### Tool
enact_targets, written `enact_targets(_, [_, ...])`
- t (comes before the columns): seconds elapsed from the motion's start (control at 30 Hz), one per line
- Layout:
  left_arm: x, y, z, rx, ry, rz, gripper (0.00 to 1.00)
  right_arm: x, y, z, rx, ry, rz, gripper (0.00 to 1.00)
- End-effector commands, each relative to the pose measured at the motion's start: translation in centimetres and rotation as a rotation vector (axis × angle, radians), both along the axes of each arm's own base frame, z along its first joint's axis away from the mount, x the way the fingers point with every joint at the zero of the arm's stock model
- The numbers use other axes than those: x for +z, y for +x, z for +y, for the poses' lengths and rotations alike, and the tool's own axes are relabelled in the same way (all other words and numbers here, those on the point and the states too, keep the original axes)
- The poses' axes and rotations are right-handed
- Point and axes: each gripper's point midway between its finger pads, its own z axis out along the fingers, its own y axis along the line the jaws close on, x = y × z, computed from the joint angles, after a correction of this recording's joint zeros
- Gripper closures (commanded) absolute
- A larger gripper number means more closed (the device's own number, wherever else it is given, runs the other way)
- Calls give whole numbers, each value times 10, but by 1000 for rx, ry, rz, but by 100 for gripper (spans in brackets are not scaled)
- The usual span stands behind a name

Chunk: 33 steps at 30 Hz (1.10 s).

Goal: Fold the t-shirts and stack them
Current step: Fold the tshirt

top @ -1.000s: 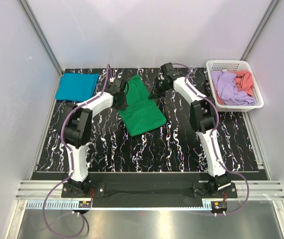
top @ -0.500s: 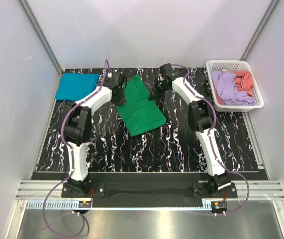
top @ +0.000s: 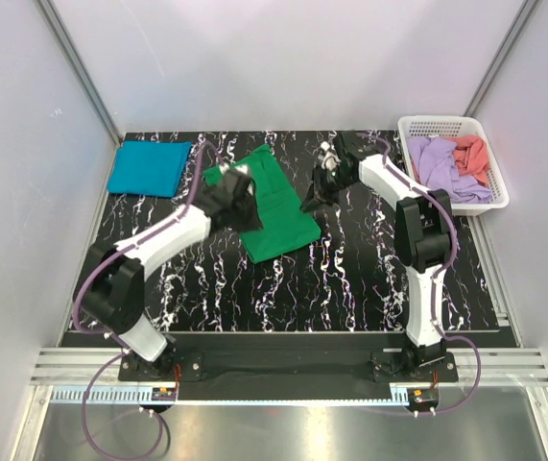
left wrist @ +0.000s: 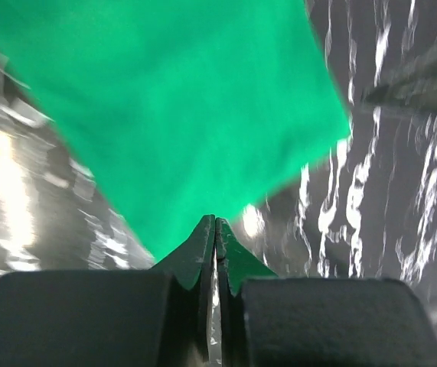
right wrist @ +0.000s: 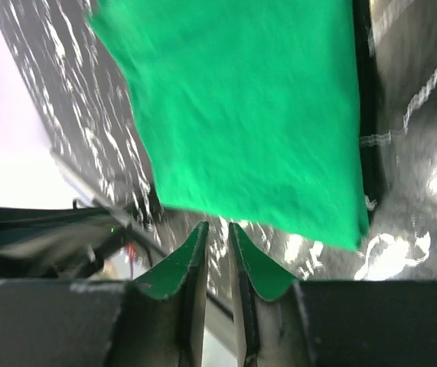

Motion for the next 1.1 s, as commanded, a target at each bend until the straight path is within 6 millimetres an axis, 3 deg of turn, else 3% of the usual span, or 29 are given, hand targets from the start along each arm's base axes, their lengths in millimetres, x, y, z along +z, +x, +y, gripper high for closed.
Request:
enact_targets(0.0, [-24, -26, -32, -10, -115, 64, 97, -7, -23, -4, 64, 99, 42, 76])
enact_targets(0.17, [-79, -56, -7, 75, -32, 147, 98, -49, -35, -13, 68, 69, 110, 75])
enact_targets(0.27, [-100, -62, 6, 120, 16, 177, 98, -66, -31, -13, 50, 58, 128, 75])
enact_targets(0.37, [-107, -68, 5, 121, 18, 205, 99, -73, -33, -15, 49, 42, 154, 75])
enact_targets(0.43, [-106, -72, 7, 132, 26, 220, 99, -68, -37, -16, 48, 43, 150, 75])
enact_targets(0.53, [-88, -76, 15, 154, 49, 221, 99, -54, -46, -18, 64, 48, 142, 73])
enact_targets(0.57, [-79, -75, 17, 160, 53, 209, 98, -50, -47, -19, 65, 50, 138, 73])
enact_targets(0.6, [-57, -67, 15, 160, 30, 161, 98, -41, -46, -19, 67, 49, 120, 73])
enact_targets(0.77, [-23, -53, 13, 184, -7, 83, 91, -25, -38, -21, 53, 29, 93, 71])
enact_targets(0.87, [-32, -48, 3, 169, -41, 90, 83, -16, -29, -27, 35, -20, 50, 67])
enact_targets(1.07, [-67, -52, -2, 183, -47, 153, 79, -15, -6, -54, -41, -137, -8, 54])
